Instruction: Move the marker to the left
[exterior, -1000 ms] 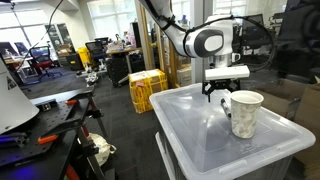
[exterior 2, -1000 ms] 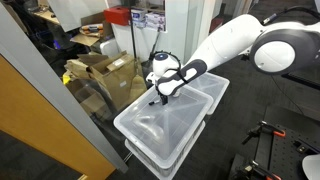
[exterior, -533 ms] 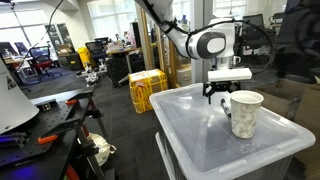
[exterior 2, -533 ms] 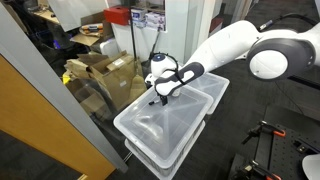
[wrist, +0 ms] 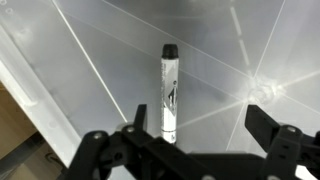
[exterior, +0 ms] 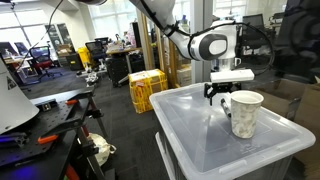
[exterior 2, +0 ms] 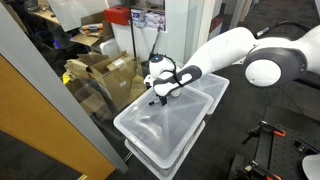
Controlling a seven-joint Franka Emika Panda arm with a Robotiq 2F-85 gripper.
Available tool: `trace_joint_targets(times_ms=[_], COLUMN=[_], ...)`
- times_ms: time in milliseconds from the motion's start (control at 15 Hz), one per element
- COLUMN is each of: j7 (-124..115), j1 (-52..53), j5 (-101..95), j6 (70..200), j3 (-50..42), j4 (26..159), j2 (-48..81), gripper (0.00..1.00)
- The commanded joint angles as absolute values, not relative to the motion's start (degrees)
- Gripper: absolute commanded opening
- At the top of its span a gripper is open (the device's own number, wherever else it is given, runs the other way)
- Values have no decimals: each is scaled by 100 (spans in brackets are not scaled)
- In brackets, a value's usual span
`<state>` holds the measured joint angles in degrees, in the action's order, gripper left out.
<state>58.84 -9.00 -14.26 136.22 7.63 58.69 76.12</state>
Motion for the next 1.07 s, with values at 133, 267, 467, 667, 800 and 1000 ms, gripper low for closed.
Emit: trace_joint_targets(times_ms=[133, 267, 467, 667, 800, 1000], j7=[6256, 6307, 6326, 6333, 6331, 6339], j1=[-795, -791, -788, -794, -794, -794], j5=[-1244, -1229, -1216, -1206, -1201, -1196], j6=[13512, 13506, 13495, 13479, 13463, 13440], j3=[662, 660, 664, 664, 664, 664], j4=[5269, 5158, 5007, 4906, 4861, 4808], j2=[7966, 8044, 8153, 8231, 8267, 8307], gripper=[100, 100, 100, 100, 97, 74])
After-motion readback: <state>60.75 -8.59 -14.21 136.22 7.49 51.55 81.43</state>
